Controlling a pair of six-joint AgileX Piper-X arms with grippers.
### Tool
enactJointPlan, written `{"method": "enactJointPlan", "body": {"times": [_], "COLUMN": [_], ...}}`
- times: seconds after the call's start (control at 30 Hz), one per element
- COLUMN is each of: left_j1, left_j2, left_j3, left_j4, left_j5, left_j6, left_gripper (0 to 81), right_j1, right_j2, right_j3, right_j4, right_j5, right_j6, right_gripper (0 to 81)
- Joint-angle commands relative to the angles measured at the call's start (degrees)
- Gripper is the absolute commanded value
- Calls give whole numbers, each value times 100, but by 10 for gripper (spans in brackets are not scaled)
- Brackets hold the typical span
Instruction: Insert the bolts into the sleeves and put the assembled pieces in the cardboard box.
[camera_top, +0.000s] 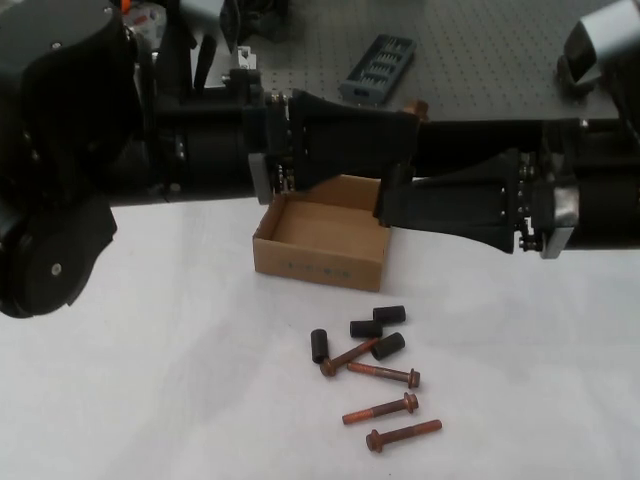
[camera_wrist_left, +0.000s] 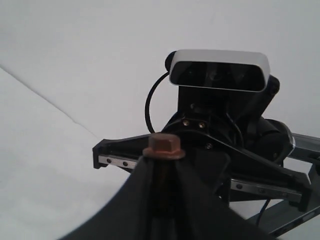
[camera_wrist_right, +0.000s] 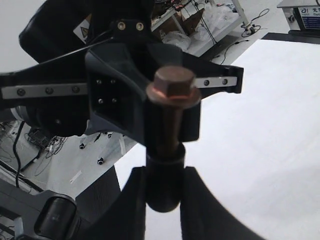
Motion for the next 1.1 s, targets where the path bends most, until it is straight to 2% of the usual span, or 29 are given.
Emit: {"method": "enactJointPlan", "body": {"times": [0.0,0.33,0.4,0.5,0.57,0.6,0.87,1.07], "left_j1": [43,43,43,43,43,43,58,408], "left_j2": [-58,-58,-58,-58,-58,-58,-90,-361], "left_j3": [12,12,12,12,12,12,1,1], "left_j4": [20,20,20,20,20,20,-462,-262], "left_j5": [464,298,167,-55,-159,-198,-250,24], "left_j6": [-80,-85,-85,-327,-591,-732,-863,-863], "left_gripper": [6,12,104,367,511,549,509,496], "right_j1": [-100,-100,-100,-100,-100,-100,-100,-105], "right_j2": [-7,-7,-7,-7,-7,-7,-7,-7], "right_j3": [-124,-124,-124,-124,-124,-124,-124,-124], "right_j4": [-211,-211,-211,-211,-211,-211,-148,87], "right_j5": [495,504,504,504,504,504,504,588], "right_j6": [-116,-178,-178,-178,-178,-178,-176,-399], "right_gripper": [19,19,19,19,19,19,19,19]}}
